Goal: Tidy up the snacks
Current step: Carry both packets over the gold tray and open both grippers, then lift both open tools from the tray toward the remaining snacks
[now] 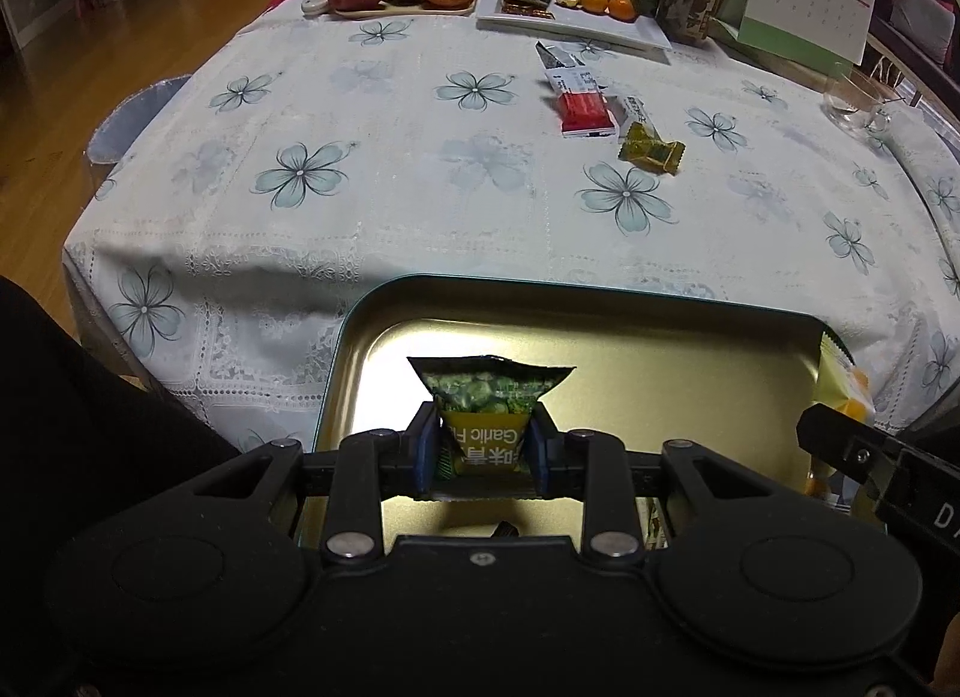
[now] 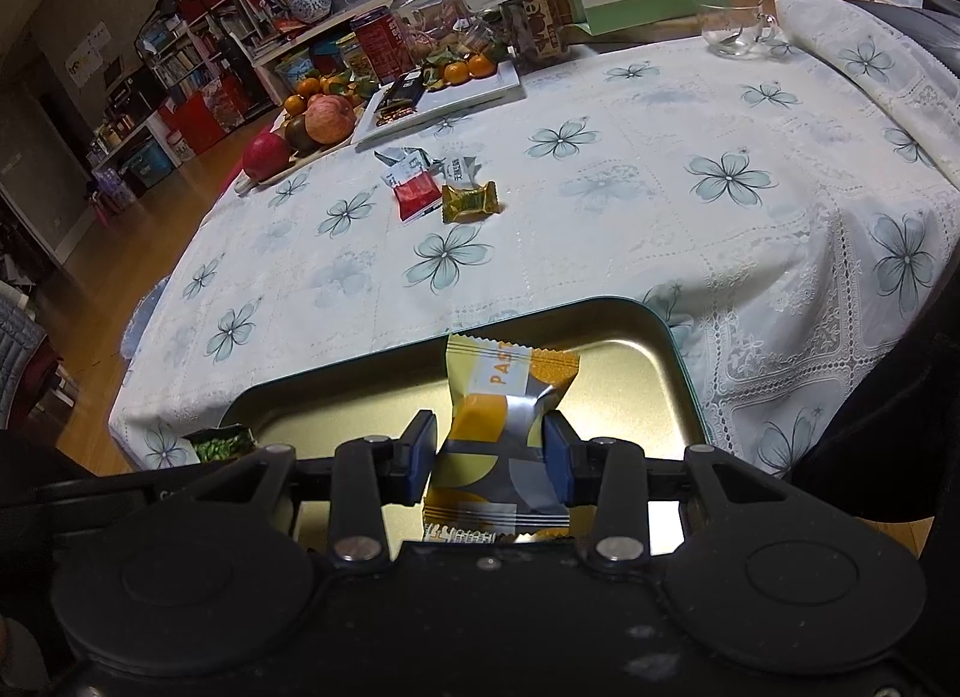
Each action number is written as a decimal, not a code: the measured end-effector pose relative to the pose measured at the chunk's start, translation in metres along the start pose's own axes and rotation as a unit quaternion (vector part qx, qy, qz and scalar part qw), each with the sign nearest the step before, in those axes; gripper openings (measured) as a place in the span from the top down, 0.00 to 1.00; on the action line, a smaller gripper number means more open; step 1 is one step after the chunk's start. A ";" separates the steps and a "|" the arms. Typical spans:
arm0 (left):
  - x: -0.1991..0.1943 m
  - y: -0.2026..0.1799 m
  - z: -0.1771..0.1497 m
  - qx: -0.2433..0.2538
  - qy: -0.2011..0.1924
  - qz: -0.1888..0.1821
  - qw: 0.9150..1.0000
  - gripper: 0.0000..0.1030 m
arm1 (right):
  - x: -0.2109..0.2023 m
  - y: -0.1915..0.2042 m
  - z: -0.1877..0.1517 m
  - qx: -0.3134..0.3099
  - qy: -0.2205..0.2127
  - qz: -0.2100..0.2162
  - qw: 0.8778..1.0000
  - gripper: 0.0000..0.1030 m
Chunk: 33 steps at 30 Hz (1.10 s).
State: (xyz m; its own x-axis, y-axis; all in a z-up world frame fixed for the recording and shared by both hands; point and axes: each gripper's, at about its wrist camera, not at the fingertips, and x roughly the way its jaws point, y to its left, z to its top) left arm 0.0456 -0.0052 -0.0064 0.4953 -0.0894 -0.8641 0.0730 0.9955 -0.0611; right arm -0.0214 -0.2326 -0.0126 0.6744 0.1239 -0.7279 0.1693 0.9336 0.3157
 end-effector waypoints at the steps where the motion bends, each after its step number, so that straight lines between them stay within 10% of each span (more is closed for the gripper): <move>1: 0.000 0.000 0.000 -0.001 0.001 0.001 1.000 0.62 | 0.000 0.000 0.000 0.001 0.000 -0.001 1.000 0.60; 33: 0.001 -0.005 -0.002 0.018 0.001 0.028 0.999 0.59 | 0.001 -0.003 0.002 -0.006 -0.001 -0.009 1.000 0.48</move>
State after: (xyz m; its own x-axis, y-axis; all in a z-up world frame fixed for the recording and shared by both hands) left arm 0.0437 -0.0100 -0.0078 0.4984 -0.0332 -0.8663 0.0767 0.9970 0.0060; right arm -0.0196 -0.2357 -0.0125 0.6731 0.1064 -0.7319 0.1731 0.9394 0.2958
